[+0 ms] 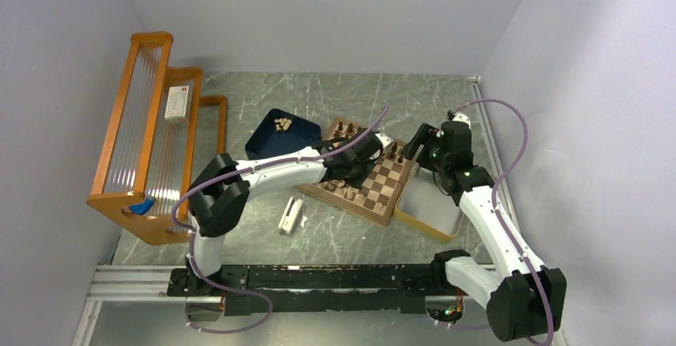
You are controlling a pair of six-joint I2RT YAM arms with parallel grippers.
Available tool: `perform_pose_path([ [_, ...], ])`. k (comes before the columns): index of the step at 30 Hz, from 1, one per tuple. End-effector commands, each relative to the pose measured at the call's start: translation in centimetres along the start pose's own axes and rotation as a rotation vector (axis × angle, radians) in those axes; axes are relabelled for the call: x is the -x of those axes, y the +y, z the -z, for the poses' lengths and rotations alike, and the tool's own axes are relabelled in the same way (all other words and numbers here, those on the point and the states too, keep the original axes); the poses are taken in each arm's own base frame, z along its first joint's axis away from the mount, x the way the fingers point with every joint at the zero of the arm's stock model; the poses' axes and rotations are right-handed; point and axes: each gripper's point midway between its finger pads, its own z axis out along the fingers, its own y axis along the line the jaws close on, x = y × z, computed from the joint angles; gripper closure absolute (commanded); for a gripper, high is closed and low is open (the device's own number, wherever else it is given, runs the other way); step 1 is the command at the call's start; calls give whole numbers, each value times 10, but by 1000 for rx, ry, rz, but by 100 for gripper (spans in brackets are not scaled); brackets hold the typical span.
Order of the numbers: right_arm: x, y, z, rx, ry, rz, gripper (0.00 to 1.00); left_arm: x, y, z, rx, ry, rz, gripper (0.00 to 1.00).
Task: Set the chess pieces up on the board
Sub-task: Place the chess piece on the chessboard.
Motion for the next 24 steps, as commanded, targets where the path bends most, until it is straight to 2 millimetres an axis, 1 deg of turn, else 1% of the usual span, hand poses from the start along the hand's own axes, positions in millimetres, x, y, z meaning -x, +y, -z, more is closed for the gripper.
perform_pose_path([
  [1, 3, -4, 1, -9, -25, -5, 27, -3, 5, -5, 34, -15, 13, 83],
  [5, 4, -3, 1, -4, -28, -5, 27, -10, 6, -11, 33, 9, 10, 83],
  [10, 2, -4, -1, -7, -22, -1, 27, -9, 2, -13, 4, -6, 20, 83],
  [17, 2, -3, -1, -1, -25, -1, 27, -15, 7, -23, 25, 26, 14, 82],
  [24, 3, -2, 0, 4, -25, 1, 26, -15, 8, -27, 27, 25, 12, 80],
])
